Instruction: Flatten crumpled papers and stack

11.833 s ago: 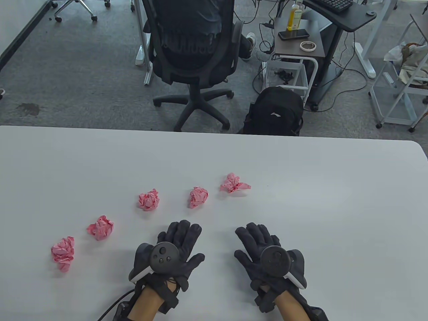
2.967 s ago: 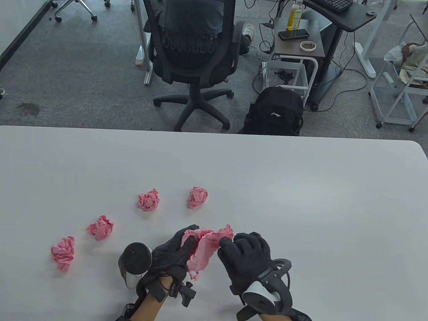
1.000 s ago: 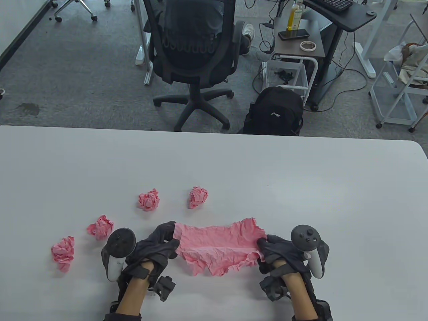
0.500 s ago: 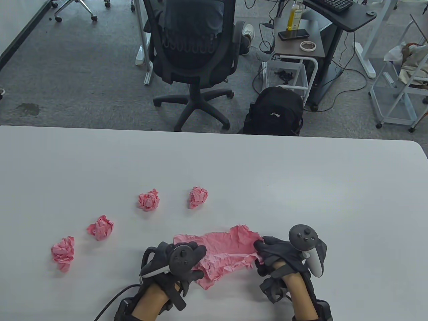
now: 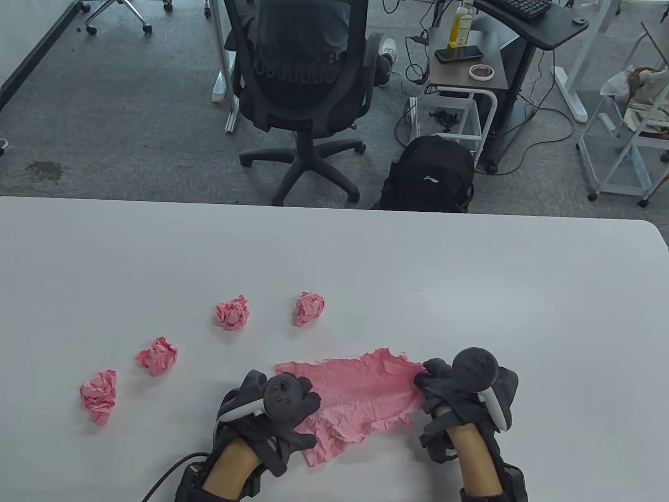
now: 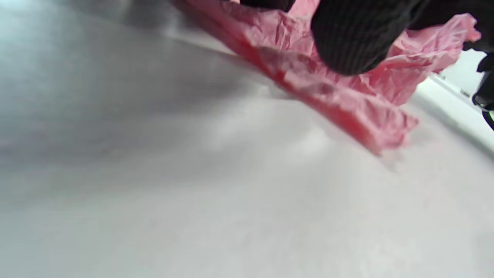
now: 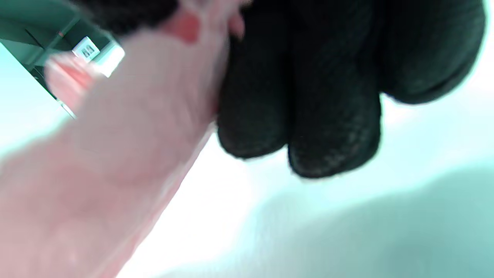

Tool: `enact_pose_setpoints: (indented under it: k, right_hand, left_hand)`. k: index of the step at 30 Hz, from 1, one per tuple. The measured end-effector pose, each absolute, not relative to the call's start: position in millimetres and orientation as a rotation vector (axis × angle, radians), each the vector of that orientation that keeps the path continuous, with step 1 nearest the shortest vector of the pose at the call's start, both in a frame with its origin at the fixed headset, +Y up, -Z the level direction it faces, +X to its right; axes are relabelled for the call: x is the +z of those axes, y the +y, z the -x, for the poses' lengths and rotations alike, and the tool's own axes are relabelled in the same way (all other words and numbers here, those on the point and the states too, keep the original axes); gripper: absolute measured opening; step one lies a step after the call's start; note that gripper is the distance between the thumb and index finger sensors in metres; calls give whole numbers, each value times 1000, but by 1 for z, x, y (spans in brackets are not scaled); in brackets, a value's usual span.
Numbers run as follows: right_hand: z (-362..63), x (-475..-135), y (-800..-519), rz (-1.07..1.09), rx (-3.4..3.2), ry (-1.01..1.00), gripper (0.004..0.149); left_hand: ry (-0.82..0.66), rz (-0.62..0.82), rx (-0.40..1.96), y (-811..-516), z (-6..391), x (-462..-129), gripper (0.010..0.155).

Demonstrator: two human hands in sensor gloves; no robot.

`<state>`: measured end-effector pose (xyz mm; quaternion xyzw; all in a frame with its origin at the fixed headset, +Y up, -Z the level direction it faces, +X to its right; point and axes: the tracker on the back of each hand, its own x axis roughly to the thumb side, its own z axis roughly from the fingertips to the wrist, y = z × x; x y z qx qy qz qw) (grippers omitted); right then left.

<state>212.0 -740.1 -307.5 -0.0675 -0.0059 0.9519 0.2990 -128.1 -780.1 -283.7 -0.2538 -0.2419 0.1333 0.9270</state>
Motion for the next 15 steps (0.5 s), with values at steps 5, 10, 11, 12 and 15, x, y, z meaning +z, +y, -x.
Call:
enact_pose_setpoints:
  k: [5, 10, 11, 12, 15]
  right_hand:
    - [-204, -288, -704, 95, 2615, -326, 50]
    - [-154, -274, -692, -364, 2522, -326, 47]
    - [-140, -273, -696, -438, 2538, -255, 46]
    - [-123, -273, -703, -531, 2568, -172, 47]
    - [-79, -277, -729, -705, 2724, 84, 51]
  left_hand:
    - [-492, 445, 250, -779, 119, -283, 79]
    - [-512, 439, 113, -778, 113, -282, 88]
    - [-514, 445, 114, -778, 113, -282, 90]
    - [-514, 459, 116, -778, 114, -283, 91]
    - [-502, 531, 158, -782, 117, -283, 94]
